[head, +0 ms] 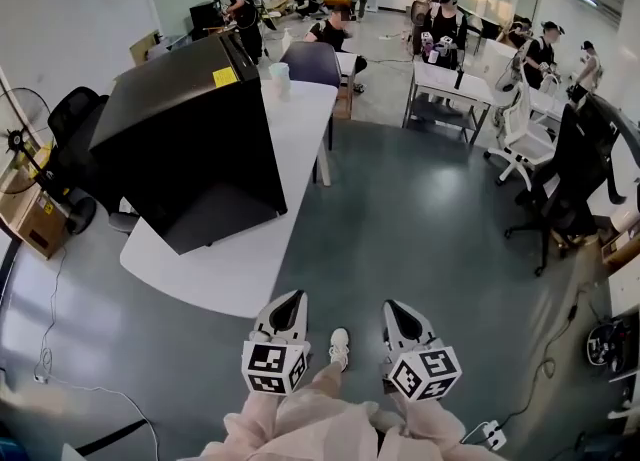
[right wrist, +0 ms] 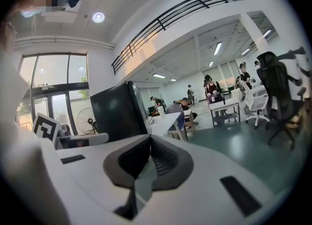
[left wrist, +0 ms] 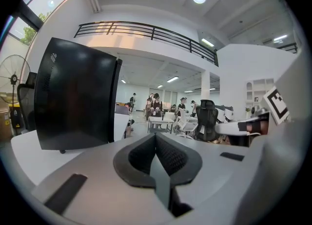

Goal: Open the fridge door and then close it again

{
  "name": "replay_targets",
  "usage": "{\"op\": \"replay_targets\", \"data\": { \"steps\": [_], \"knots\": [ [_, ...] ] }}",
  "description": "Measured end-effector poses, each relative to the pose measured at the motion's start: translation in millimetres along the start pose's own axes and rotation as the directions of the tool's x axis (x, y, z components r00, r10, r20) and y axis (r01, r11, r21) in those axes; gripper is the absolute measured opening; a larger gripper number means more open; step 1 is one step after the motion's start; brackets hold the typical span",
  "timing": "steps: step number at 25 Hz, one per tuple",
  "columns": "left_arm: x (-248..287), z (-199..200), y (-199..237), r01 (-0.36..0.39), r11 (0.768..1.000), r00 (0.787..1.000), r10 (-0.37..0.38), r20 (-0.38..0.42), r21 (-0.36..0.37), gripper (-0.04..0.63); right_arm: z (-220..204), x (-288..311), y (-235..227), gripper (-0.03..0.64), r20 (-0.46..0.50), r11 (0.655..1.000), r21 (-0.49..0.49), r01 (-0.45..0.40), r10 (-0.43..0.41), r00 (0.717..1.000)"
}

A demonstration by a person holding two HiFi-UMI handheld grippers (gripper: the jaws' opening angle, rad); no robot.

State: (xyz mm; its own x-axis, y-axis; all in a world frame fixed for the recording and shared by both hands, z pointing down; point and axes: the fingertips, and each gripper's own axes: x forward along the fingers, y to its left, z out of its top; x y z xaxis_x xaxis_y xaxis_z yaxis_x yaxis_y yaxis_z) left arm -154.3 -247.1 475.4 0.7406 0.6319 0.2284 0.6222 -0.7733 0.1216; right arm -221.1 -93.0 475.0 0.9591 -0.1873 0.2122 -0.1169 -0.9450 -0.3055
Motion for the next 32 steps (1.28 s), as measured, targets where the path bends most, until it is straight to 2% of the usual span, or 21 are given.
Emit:
{"op": "replay_targets", "data": {
  "steps": [10, 18, 24, 32],
  "knots": [
    [113, 48, 27, 0.01, 1.0, 1.0, -0.01, 0.017, 0.002, 0.011, 59, 97, -50, 0.012, 0.007, 1.0, -0.016, -0.024, 0.024, 1.0],
    [189, 67, 56, -0.014, 1.0, 1.0, 0.014, 0.012, -0.017, 0.011, 91, 171, -82, 0.012, 0.001, 0.998, -0.027, -0.065, 0.065, 0.998],
    [227, 82, 81, -0.042, 0.999, 0.999, 0.043, 0.028, -0.034, 0.011, 114, 219, -95, 0.012, -0.001, 0.995, -0.052, -0.085, 0.086, 0.996],
    [256, 80, 99, -0.066, 0.996, 0.997, 0.068, 0.029, -0.055, 0.011, 112, 260, -103, 0.012, -0.034, 0.991, -0.064, -0.116, 0.114, 0.993]
  ]
}}
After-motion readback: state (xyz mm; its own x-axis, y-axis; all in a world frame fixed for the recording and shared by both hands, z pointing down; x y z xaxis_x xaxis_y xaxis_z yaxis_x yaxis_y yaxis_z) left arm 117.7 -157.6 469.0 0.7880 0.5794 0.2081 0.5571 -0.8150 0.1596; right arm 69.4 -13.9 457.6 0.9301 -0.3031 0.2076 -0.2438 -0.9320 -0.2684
